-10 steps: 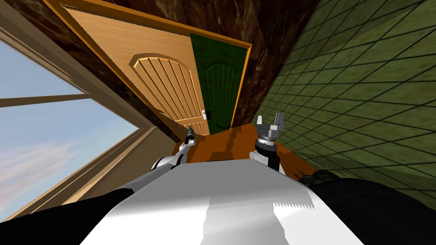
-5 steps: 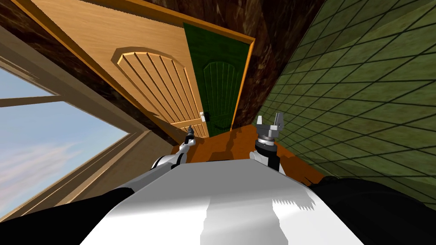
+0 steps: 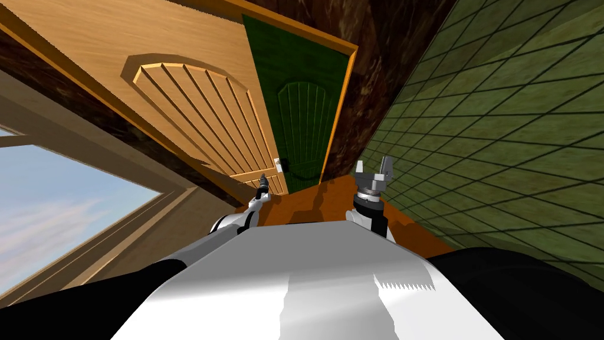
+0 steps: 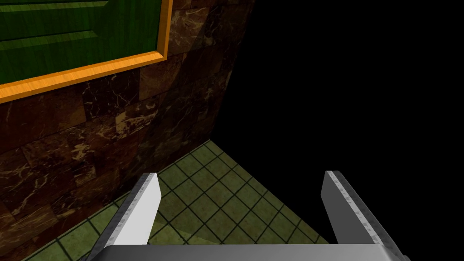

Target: Pull the door open

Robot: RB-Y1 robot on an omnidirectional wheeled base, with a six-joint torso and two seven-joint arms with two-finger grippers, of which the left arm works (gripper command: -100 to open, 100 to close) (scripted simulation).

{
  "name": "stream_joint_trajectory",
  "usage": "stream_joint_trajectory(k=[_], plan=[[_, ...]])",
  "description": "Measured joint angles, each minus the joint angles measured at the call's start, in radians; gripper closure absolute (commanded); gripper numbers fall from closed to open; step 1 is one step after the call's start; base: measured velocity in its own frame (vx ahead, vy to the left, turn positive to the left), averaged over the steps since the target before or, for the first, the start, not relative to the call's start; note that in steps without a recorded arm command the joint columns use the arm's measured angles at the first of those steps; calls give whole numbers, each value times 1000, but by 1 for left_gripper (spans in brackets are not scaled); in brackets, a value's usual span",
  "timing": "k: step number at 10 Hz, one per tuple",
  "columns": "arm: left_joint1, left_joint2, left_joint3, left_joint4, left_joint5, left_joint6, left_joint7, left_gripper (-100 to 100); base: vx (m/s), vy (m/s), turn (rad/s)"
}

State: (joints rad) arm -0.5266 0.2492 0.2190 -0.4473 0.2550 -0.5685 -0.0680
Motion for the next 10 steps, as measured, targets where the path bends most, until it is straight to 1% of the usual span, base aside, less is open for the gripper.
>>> stream_joint_trajectory(k=[5, 10], plan=[[-15, 3, 4, 22, 1, -7, 1, -100, 230, -26, -7], [-20, 5, 5, 29, 1, -9, 1, -100, 195, -24, -3]])
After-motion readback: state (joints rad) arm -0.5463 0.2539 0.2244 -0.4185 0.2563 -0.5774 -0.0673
